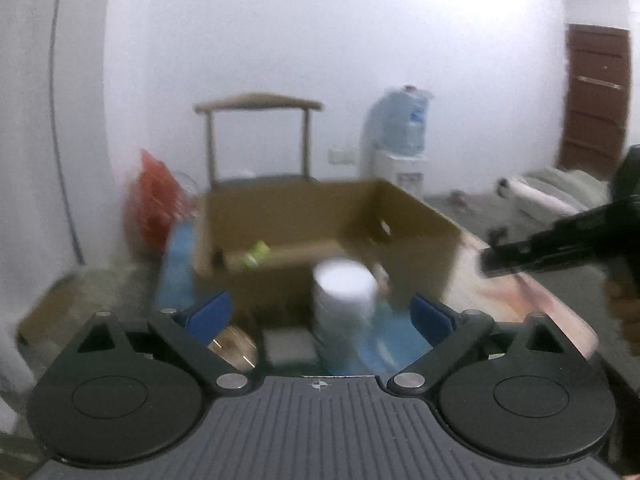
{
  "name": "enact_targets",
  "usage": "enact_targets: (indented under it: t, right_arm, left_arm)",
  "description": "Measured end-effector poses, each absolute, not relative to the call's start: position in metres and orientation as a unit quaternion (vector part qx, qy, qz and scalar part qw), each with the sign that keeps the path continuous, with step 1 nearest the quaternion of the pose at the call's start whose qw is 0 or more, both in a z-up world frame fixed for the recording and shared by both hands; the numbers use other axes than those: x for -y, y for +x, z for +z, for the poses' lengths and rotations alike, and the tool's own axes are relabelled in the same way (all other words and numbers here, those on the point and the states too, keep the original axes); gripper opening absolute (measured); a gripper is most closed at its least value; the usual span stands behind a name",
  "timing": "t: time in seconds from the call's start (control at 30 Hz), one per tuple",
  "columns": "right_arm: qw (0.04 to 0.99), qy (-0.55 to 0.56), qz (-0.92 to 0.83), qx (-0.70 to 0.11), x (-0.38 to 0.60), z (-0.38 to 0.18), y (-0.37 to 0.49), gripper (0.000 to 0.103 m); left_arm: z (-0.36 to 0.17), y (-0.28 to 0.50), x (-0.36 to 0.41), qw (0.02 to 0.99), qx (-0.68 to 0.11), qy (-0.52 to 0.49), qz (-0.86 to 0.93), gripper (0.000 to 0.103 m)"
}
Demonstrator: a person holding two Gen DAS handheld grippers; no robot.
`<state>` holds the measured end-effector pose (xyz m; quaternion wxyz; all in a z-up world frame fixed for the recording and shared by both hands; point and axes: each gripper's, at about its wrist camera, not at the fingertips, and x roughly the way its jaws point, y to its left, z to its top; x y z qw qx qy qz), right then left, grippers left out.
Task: Organize rigid objects
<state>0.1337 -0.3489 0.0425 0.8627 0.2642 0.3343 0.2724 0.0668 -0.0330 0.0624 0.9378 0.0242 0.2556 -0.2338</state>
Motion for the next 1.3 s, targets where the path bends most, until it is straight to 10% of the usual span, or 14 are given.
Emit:
enact_targets:
  t: [1.3]
  right_arm:
    - [0.903, 0.124, 0.228, -0.342, 0.291, -0.002, 0.144, 0.02]
  left_arm:
    - [-0.04, 0.05, 0.116, 0.884, -0.326, 0.058, -0.331, 0.097]
